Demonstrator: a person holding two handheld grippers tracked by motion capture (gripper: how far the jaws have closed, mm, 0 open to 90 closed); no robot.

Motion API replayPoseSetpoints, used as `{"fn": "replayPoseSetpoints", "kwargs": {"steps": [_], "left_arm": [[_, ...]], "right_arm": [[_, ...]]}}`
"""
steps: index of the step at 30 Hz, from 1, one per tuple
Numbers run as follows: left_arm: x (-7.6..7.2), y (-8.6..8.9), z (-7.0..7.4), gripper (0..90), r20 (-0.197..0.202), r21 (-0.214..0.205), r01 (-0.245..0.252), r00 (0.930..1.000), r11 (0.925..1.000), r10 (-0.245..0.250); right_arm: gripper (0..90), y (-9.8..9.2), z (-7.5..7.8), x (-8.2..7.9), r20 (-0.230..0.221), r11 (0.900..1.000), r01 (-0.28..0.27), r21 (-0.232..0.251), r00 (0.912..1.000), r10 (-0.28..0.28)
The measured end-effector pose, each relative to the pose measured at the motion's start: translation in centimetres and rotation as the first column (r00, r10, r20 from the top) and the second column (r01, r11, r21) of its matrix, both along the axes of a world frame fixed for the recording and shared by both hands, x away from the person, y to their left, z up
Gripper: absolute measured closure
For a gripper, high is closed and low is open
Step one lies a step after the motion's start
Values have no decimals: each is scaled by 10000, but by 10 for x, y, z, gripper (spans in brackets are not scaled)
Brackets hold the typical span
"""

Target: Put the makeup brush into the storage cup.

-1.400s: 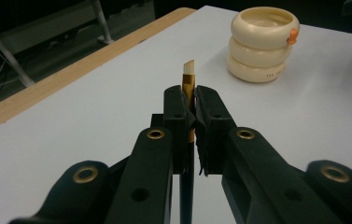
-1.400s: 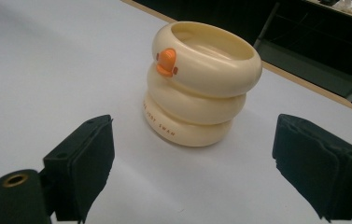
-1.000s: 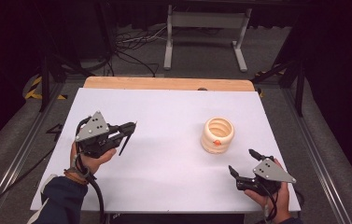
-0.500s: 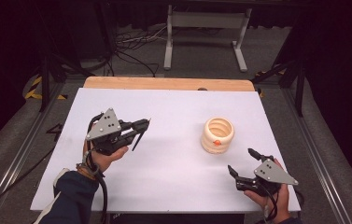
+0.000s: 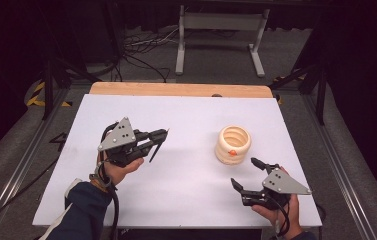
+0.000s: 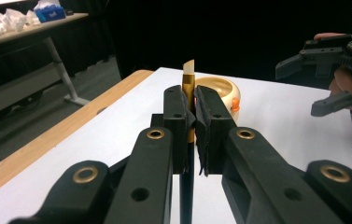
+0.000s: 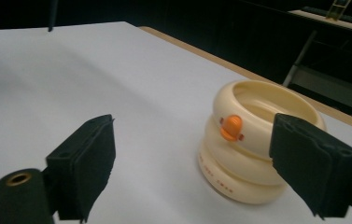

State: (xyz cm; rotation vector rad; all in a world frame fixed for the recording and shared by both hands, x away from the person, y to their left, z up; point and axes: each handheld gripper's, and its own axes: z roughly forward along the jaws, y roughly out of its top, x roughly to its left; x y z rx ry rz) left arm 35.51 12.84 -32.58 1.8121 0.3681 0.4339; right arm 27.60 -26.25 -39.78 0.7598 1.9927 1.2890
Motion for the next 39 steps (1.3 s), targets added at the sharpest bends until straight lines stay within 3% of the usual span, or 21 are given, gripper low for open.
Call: {"fn": "replayPoseSetpoints", "kwargs": {"steps": [10,22,31,39], "left_arm": [[1,-20,-5,835,21,-293,516,9987,9982,-516],[-1,-57,-20,835,95,-484,1103,9939,9927,-1099],[-5,-69,-31,835,-85,-682,1402,9900,9878,-1410],[-8,-75,-37,835,-233,-776,1613,9863,9839,-1635]], "right_arm": [[204,26,2,7,-314,9936,-980,555,9945,999],[241,48,4,21,-543,9853,-1332,1072,9887,1396],[287,72,8,33,-682,9752,-1677,1444,9815,1789],[461,87,11,39,-736,9623,-1912,1933,9752,2086]]}}
